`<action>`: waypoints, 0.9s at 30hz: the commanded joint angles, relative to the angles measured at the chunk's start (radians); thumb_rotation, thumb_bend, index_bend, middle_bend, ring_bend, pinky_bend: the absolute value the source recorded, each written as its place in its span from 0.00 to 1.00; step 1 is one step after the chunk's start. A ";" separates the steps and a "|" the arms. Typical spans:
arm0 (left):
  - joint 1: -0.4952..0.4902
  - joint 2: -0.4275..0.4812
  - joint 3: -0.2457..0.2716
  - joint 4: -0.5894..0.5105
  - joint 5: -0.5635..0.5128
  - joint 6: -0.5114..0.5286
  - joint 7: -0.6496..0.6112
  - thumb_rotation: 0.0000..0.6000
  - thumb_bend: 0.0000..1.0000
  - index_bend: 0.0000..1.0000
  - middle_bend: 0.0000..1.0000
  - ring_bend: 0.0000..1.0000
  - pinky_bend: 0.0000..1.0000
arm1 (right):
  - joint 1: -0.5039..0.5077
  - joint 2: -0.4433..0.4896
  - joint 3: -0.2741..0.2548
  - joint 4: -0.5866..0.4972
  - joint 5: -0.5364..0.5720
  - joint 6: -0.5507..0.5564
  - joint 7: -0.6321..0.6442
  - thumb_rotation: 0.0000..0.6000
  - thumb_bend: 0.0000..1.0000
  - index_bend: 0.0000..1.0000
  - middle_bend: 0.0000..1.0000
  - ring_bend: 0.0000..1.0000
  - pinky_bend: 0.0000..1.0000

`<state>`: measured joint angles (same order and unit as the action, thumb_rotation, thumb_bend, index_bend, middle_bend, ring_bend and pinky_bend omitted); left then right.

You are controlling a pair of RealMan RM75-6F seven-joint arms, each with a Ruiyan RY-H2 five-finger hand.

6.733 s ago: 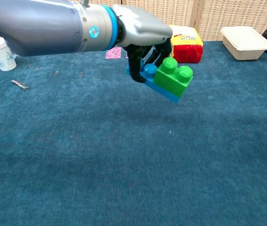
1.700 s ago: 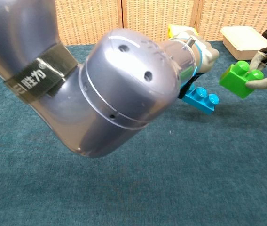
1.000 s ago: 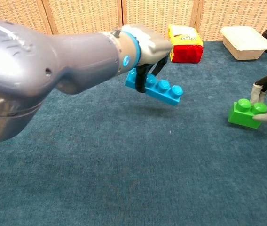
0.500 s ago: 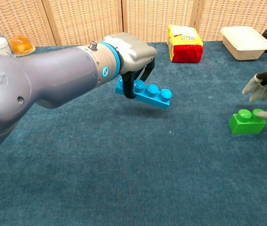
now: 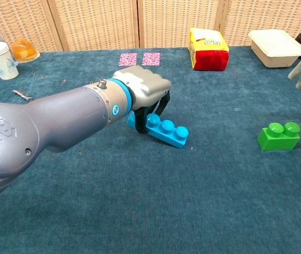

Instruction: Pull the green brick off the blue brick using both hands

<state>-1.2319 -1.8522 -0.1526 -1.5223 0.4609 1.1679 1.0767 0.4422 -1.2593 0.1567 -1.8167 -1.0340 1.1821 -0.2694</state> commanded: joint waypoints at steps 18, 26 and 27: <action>0.144 0.180 -0.001 -0.195 0.092 0.073 -0.136 0.80 0.16 0.00 0.14 0.05 0.18 | -0.018 0.027 0.023 -0.006 -0.001 0.012 0.050 1.00 0.33 0.27 0.35 0.34 0.28; 0.322 0.383 0.126 -0.376 0.298 0.201 -0.276 0.91 0.19 0.00 0.14 0.05 0.18 | -0.046 0.029 0.010 0.009 -0.068 0.065 0.054 1.00 0.33 0.28 0.37 0.35 0.30; 0.346 0.402 0.140 -0.393 0.320 0.220 -0.295 0.92 0.19 0.00 0.14 0.05 0.18 | -0.049 0.030 0.004 0.009 -0.081 0.073 0.046 1.00 0.33 0.28 0.38 0.35 0.30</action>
<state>-0.9276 -1.4884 -0.0473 -1.8763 0.7391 1.3538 0.8214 0.3987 -1.2305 0.1682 -1.8089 -1.1002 1.2447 -0.2143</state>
